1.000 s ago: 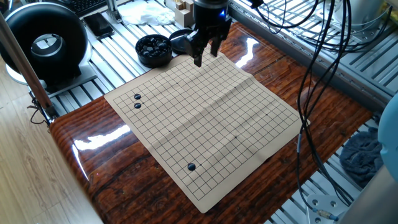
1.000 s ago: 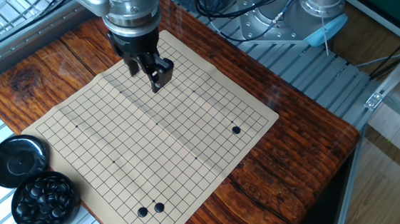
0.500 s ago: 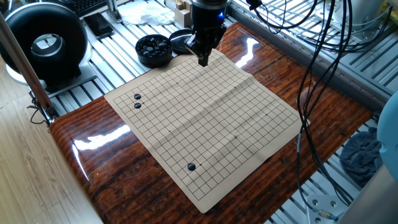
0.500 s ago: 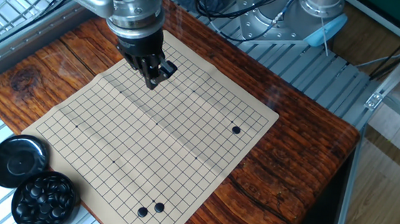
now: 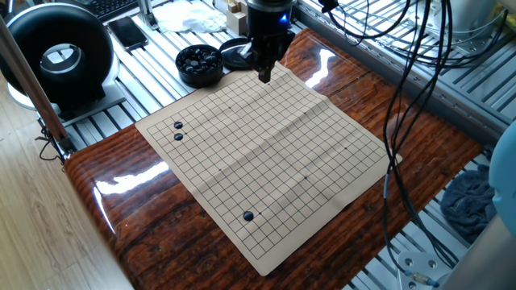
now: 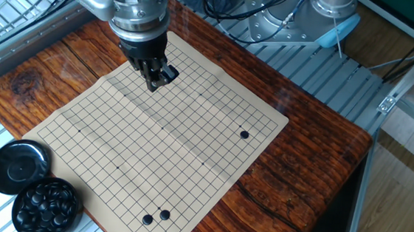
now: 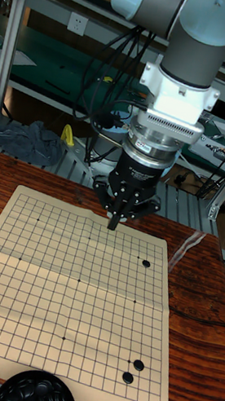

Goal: Play the first move as black on the 3-4 point in the upper right corner of the Go board

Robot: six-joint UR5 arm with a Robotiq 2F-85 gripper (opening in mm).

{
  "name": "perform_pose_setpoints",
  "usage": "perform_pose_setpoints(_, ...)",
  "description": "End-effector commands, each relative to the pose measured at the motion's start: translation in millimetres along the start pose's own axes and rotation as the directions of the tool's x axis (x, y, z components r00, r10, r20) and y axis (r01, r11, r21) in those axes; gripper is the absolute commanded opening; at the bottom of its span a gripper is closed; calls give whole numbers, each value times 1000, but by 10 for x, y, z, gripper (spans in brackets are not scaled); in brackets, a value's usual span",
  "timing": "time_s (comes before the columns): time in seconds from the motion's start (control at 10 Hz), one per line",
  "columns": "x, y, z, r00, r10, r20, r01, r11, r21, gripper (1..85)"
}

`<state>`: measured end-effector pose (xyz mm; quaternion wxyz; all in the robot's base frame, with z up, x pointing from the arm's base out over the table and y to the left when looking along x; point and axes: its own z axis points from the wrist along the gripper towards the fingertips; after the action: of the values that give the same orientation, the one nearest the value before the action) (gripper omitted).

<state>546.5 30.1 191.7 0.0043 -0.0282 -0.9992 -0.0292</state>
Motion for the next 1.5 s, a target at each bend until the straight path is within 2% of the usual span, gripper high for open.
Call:
perform_pose_setpoints(0.0, -73, 244, -46, 998, 70, 8, -70, 997, -43, 13)
perform_pose_setpoints(0.2, -83, 329, -22, 994, 110, 8, -109, 994, -25, 13)
perform_pose_setpoints(0.3, -59, 259, -11, 995, 101, 4, -101, 995, 11, 13)
perform_pose_setpoints(0.4, 25, 162, -12, 996, 87, -25, -86, 995, 51, 13)
perform_pose_setpoints(0.5, 117, 47, -21, 992, 118, -53, -112, 989, 97, 13)
perform_pose_setpoints(0.6, 123, -44, -42, 991, 124, -48, -117, 984, 130, 13)
perform_pose_setpoints(0.7, 48, -8, -37, 994, 111, -21, -108, 989, 105, 13)
perform_pose_setpoints(0.9, -16, -27, 1, 997, 79, 5, -80, 996, 51, 13)
perform_pose_setpoints(1.0, 50, 76, 33, 997, 73, -14, -73, 997, -22, 13)
perform_pose_setpoints(1.1, 104, 187, 29, 995, 92, -38, -94, 993, -66, 13)
perform_pose_setpoints(1.2, 135, 98, 33, 995, 87, -46, -88, 996, -31, 13)
perform_pose_setpoints(1.4, -5, 94, 35, 995, 96, 7, -96, 995, -34, 13)
